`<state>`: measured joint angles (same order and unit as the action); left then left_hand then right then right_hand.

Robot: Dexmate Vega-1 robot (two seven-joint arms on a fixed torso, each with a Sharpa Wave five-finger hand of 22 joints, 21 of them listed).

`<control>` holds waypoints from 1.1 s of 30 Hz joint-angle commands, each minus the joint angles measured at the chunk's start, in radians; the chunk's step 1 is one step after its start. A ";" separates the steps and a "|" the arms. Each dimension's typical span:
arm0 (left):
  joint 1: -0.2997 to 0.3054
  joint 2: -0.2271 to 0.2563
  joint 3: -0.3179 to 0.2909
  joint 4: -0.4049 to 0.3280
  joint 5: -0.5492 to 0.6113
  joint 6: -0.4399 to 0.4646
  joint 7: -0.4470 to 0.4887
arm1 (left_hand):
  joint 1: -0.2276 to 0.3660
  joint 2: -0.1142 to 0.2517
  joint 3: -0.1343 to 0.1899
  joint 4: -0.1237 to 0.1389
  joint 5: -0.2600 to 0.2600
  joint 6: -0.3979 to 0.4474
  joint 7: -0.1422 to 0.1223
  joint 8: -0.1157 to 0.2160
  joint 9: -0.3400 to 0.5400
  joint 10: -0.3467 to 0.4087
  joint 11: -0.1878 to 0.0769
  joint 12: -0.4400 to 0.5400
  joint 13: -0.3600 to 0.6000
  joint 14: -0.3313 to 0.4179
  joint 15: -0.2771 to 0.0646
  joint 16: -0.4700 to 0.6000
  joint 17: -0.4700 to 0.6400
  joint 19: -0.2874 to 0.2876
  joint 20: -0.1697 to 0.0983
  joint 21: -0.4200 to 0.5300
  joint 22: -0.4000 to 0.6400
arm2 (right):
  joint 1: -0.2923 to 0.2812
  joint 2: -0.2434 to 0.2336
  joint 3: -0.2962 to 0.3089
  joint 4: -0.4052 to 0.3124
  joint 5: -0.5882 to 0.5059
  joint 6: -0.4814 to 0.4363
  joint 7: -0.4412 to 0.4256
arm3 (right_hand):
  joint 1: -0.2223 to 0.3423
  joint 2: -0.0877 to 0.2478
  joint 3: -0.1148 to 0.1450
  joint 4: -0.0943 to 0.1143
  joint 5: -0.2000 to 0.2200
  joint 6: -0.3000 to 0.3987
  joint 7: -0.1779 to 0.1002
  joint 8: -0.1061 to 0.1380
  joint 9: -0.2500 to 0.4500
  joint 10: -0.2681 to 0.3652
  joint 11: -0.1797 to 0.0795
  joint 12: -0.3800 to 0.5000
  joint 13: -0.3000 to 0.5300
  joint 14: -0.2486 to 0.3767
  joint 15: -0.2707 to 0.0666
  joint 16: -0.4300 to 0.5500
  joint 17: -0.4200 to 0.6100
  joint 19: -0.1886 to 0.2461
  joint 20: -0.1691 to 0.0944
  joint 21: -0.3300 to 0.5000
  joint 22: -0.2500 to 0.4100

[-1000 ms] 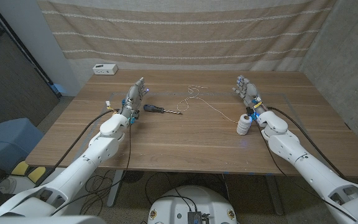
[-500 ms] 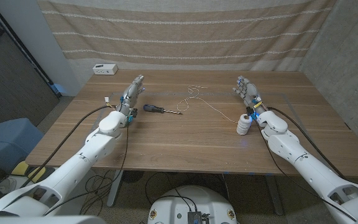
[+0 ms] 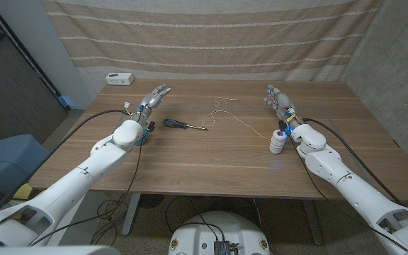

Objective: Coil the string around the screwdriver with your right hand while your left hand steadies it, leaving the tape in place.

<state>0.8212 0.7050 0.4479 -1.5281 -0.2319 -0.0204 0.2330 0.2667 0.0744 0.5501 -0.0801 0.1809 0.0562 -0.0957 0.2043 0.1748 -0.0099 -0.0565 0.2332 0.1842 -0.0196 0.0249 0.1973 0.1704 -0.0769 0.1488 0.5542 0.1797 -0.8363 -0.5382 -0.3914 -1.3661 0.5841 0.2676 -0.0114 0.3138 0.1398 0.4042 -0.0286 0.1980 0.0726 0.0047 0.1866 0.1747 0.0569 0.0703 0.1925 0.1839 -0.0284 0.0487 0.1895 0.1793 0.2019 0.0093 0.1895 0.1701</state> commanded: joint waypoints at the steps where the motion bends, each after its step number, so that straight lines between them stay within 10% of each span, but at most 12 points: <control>1: -0.031 0.114 0.058 -0.162 0.156 0.257 -0.022 | 0.029 -0.001 0.007 -0.023 -0.004 0.027 0.001 0.012 0.003 0.027 0.000 0.011 0.002 0.011 0.003 0.000 0.002 0.002 0.010 -0.011 0.003 | -0.004 -0.038 -0.021 -0.083 -0.060 -0.022 -0.014 | 0.014 -0.005 0.001 -0.014 -0.004 0.019 -0.006 0.008 0.004 0.006 0.007 0.008 0.004 0.008 0.007 0.007 0.002 0.002 0.010 0.005 0.002; 19: -0.088 0.191 0.161 -0.305 0.364 0.486 -0.108 | 0.143 -0.004 0.033 -0.097 -0.006 0.109 0.020 0.022 0.007 0.119 0.013 0.027 0.008 0.056 -0.007 0.002 0.004 0.029 0.020 -0.029 0.003 | -0.038 -0.068 -0.032 -0.199 -0.146 -0.006 -0.056 | 0.027 -0.009 0.001 -0.032 -0.010 0.029 -0.008 0.008 0.005 0.013 0.011 0.009 0.004 0.014 0.010 0.008 0.003 0.006 0.013 0.006 0.002; 33: -0.166 0.217 0.255 -0.352 0.521 0.576 -0.265 | 0.208 -0.021 0.028 -0.100 -0.008 0.147 0.017 0.015 0.010 0.169 0.019 0.035 0.017 0.143 -0.026 0.020 0.009 0.060 0.025 -0.035 0.007 | -0.048 -0.057 -0.046 -0.246 -0.178 0.004 -0.063 | 0.030 -0.009 -0.001 -0.039 -0.013 0.036 -0.011 0.008 0.005 0.019 0.009 0.010 0.004 0.018 0.010 0.009 0.004 0.010 0.013 0.008 0.003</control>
<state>0.7107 0.8988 0.6332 -1.8364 0.1674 0.4779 0.0742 0.4588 0.0506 0.5765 -0.1745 0.1736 0.1966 -0.0764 0.2237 0.1796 0.1498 -0.0360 0.2632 0.1980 0.1182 -0.0051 0.2187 0.1749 -0.0212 0.1717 0.5232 0.1841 -0.8813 -0.6046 -0.4249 -1.5811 0.4307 0.2624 -0.0709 0.3335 0.1304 0.4047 -0.0610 0.1885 0.1020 -0.0073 0.1889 0.1745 0.0660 0.0789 0.1965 0.1836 -0.0159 0.0536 0.1895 0.1792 0.2036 0.0182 0.1895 0.1699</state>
